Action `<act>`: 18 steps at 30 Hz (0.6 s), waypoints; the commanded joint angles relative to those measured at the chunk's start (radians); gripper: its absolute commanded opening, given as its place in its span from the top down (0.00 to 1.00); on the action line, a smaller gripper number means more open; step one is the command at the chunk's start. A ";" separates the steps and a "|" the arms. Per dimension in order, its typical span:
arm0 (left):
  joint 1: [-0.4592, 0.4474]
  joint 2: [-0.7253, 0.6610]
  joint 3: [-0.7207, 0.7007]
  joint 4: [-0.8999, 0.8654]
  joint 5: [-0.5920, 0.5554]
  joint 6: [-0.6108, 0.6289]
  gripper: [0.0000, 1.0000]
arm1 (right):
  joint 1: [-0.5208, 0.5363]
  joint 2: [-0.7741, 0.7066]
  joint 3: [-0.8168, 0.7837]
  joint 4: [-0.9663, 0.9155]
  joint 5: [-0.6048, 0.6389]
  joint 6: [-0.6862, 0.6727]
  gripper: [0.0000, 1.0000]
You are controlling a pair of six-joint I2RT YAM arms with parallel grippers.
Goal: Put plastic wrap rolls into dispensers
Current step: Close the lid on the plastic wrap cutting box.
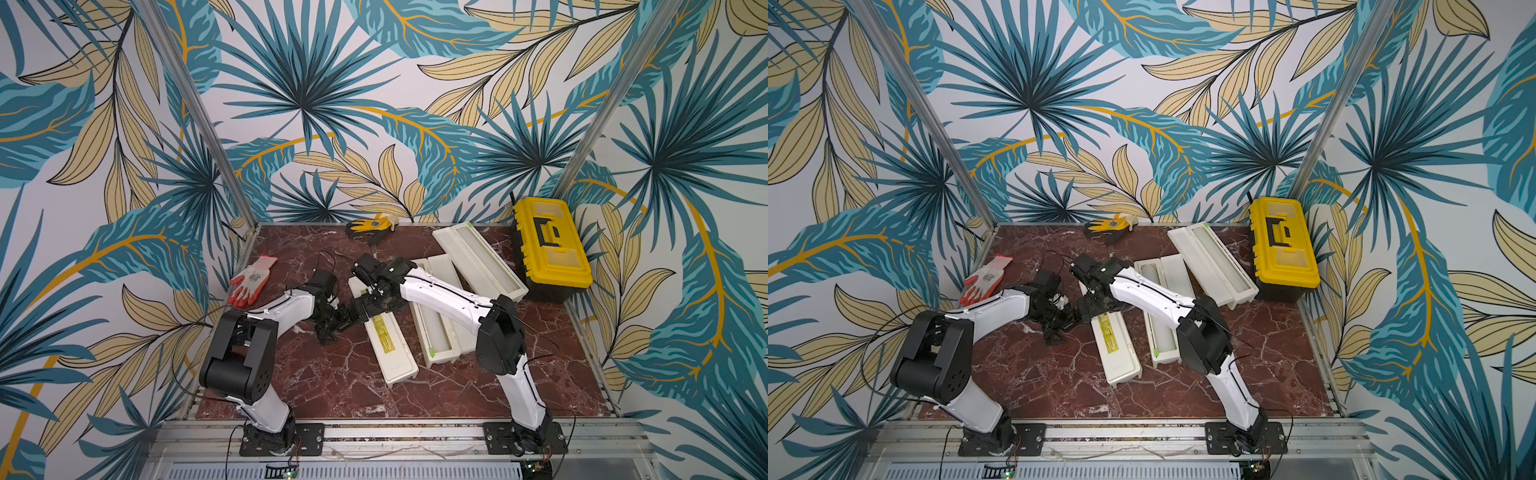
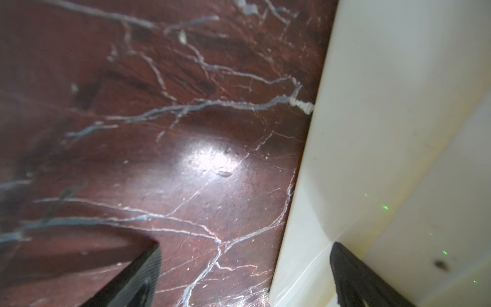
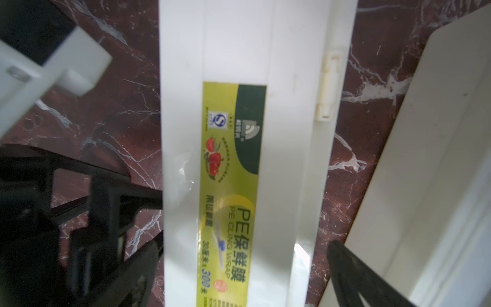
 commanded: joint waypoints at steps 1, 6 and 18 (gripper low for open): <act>-0.025 0.055 0.009 0.035 -0.002 -0.005 0.00 | -0.008 -0.088 -0.031 0.030 -0.018 -0.048 0.01; -0.033 0.070 0.018 0.040 -0.004 -0.008 0.00 | -0.028 -0.178 -0.144 0.033 -0.067 -0.110 0.01; -0.033 0.097 0.037 0.040 0.000 -0.005 0.00 | -0.095 -0.332 -0.520 0.177 -0.349 -0.078 0.17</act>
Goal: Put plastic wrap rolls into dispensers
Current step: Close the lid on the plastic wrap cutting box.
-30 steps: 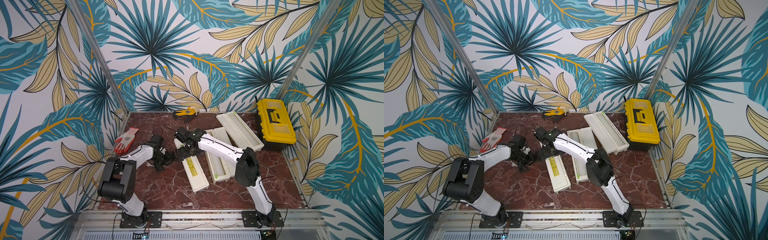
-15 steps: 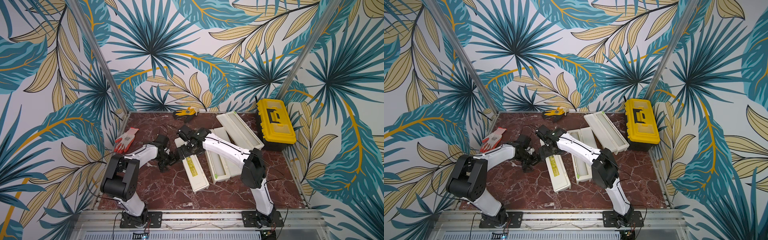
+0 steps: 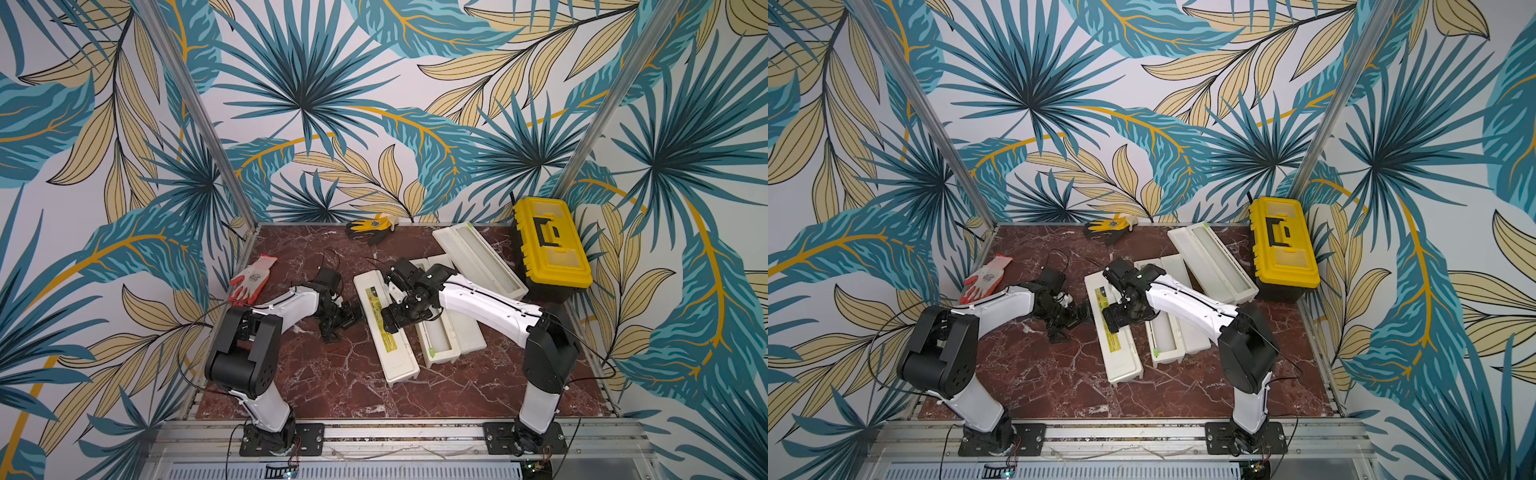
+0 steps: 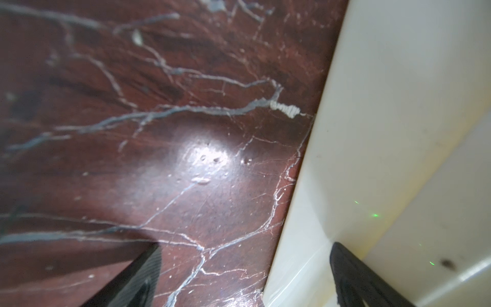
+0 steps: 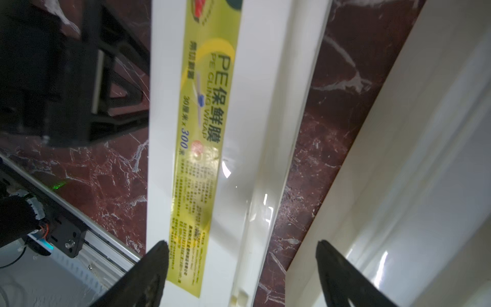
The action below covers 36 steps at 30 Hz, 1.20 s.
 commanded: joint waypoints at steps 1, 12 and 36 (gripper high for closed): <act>-0.012 0.060 -0.003 0.045 -0.013 0.009 0.00 | -0.005 -0.020 -0.060 0.073 -0.130 0.018 0.18; -0.012 0.092 0.020 0.047 -0.009 0.018 0.00 | -0.005 0.027 -0.220 0.343 -0.375 0.139 0.36; -0.016 0.014 -0.098 0.005 0.061 0.055 0.00 | 0.001 -0.115 -0.357 0.385 -0.270 0.230 0.20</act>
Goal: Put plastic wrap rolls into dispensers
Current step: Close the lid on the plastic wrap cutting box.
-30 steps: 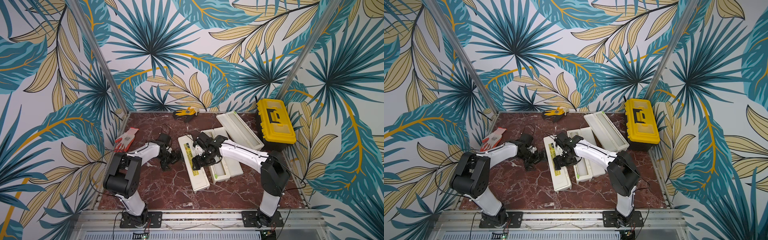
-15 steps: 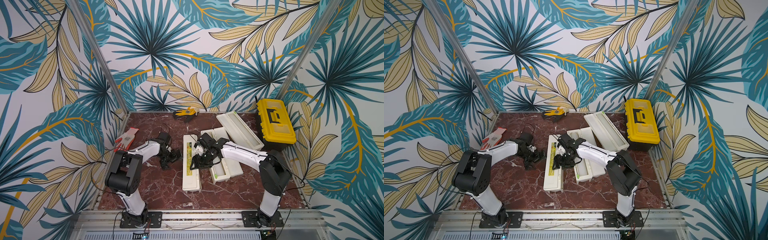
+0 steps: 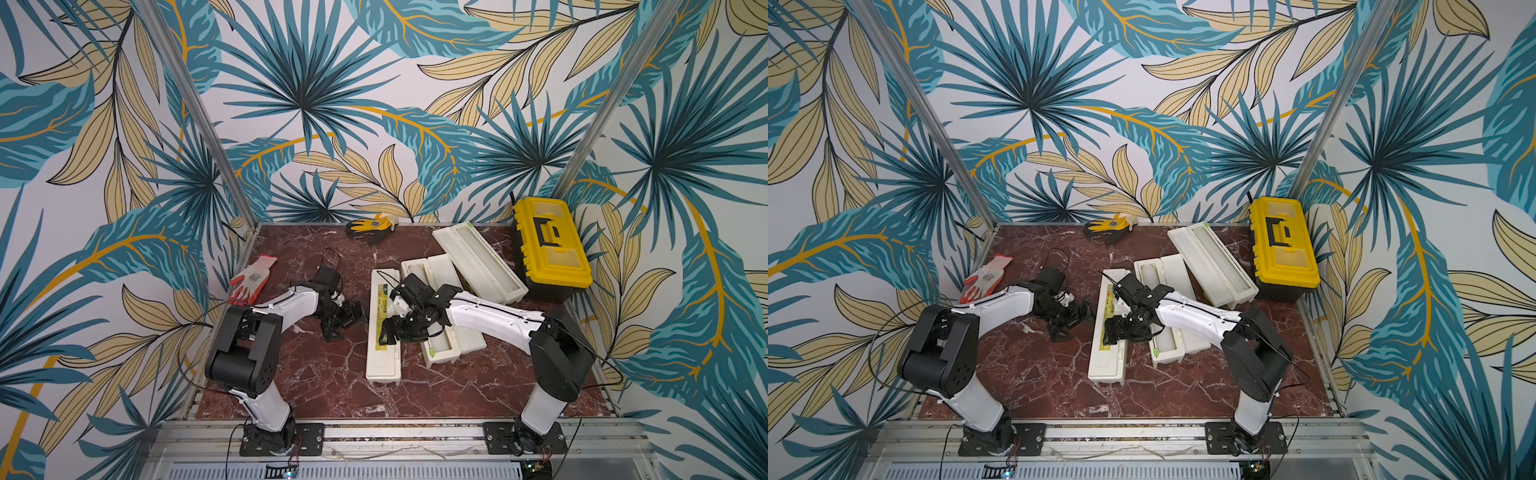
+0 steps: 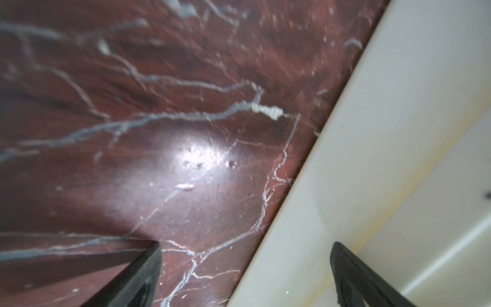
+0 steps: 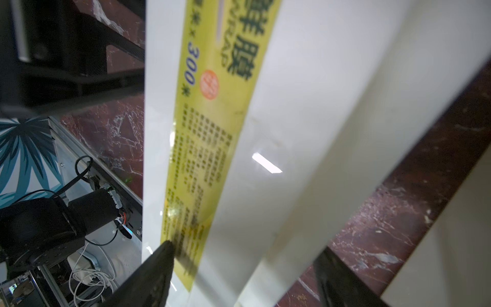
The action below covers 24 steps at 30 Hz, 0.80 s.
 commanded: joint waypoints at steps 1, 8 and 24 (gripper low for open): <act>-0.022 0.020 -0.080 -0.030 0.009 0.029 0.00 | 0.003 -0.027 -0.074 0.080 -0.042 0.004 0.21; -0.038 0.023 -0.111 -0.039 -0.002 0.031 0.00 | 0.003 -0.042 -0.214 0.219 -0.125 0.012 0.34; -0.044 0.033 -0.133 -0.039 -0.033 0.013 0.00 | -0.108 -0.077 -0.324 0.050 -0.018 -0.036 0.59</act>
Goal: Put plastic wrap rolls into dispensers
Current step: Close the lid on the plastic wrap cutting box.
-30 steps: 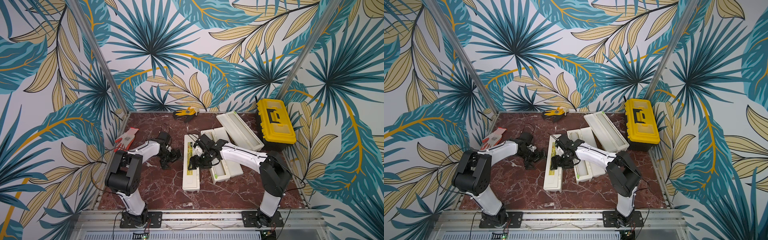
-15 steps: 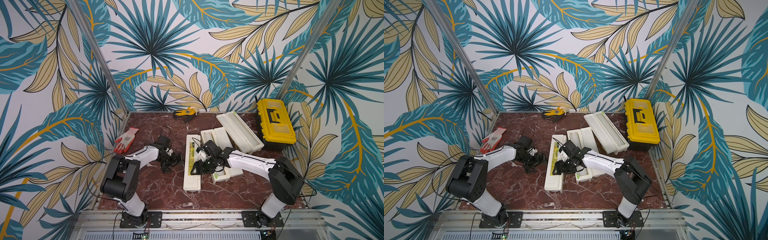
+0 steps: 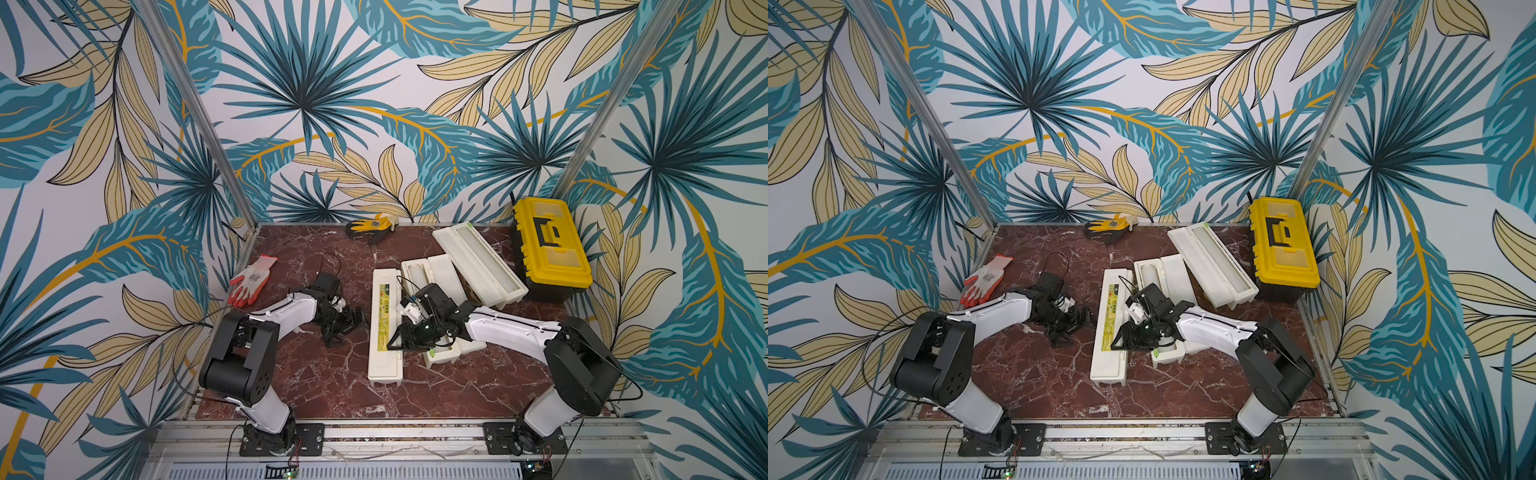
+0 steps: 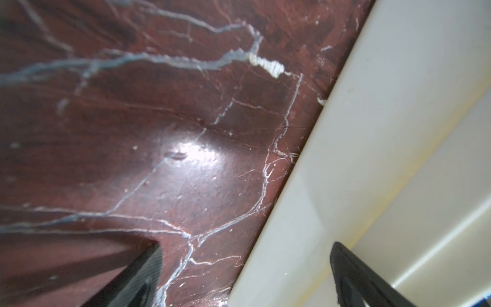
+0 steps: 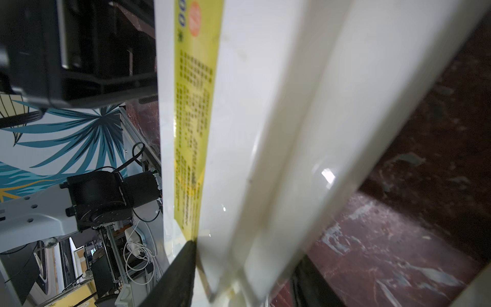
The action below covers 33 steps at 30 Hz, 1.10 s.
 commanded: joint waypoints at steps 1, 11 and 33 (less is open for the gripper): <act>-0.033 0.074 -0.074 -0.060 -0.058 0.009 0.00 | -0.023 0.057 -0.041 -0.243 0.187 -0.096 0.59; -0.050 0.092 -0.061 -0.060 -0.075 -0.002 0.00 | -0.022 0.038 0.048 -0.269 0.202 -0.144 0.39; -0.046 0.067 -0.058 -0.064 -0.115 -0.017 0.00 | -0.011 0.232 0.126 -0.333 0.095 -0.202 0.63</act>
